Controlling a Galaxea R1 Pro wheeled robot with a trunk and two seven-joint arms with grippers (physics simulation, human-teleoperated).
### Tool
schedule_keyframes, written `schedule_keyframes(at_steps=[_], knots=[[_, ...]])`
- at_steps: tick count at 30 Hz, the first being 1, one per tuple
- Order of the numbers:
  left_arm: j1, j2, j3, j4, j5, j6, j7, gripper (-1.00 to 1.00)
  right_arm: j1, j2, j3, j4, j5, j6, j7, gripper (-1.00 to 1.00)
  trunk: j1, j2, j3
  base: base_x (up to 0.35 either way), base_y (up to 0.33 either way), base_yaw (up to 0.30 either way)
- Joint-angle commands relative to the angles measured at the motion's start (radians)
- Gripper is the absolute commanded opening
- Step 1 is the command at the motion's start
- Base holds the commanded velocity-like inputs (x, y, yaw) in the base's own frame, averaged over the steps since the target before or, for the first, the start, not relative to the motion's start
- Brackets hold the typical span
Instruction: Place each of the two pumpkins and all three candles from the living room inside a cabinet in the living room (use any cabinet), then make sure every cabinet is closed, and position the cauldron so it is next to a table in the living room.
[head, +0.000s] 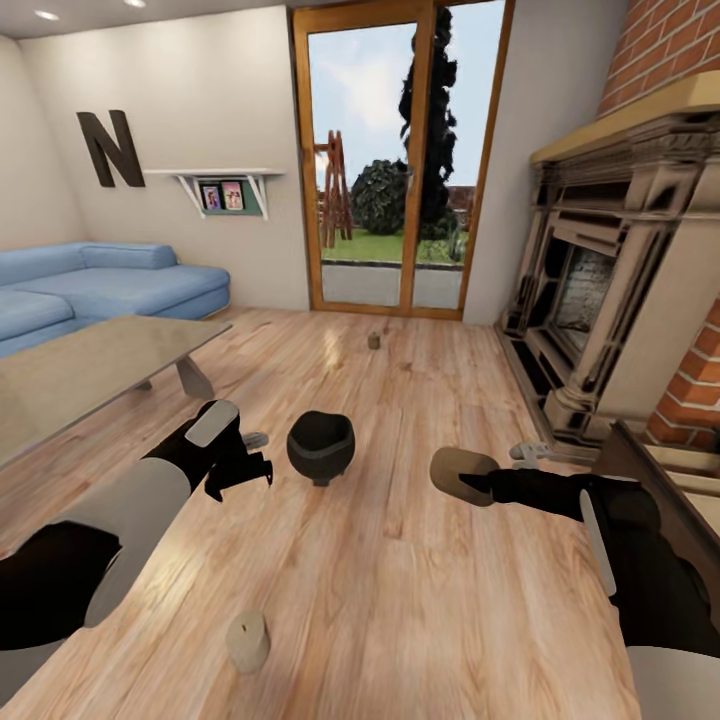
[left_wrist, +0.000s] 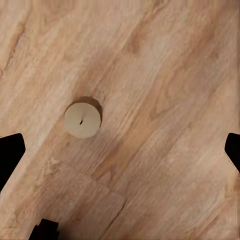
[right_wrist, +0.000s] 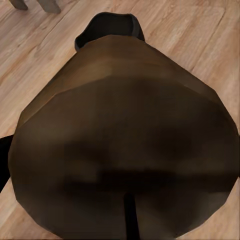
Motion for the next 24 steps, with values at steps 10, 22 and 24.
schedule_keyframes(at_steps=[10,22,24], knots=[[0.007,0.066,0.0,0.136,-0.002,-0.015,-0.031,1.0,0.0,0.001,-0.002,-0.003,-0.01,0.002,0.0,-1.0,0.0,0.0,0.0,0.014,0.0,0.202],[0.01,0.082,-0.001,0.138,-0.008,-0.152,-0.323,1.0,0.0,0.001,-0.002,-0.003,-0.012,0.001,0.0,-1.0,0.0,0.0,0.0,0.086,0.01,0.097],[0.014,0.082,-0.001,0.152,-0.012,-0.205,-0.349,1.0,0.0,0.0,-0.002,-0.003,-0.012,0.001,0.0,-1.0,0.0,0.0,0.0,0.252,0.009,0.001]])
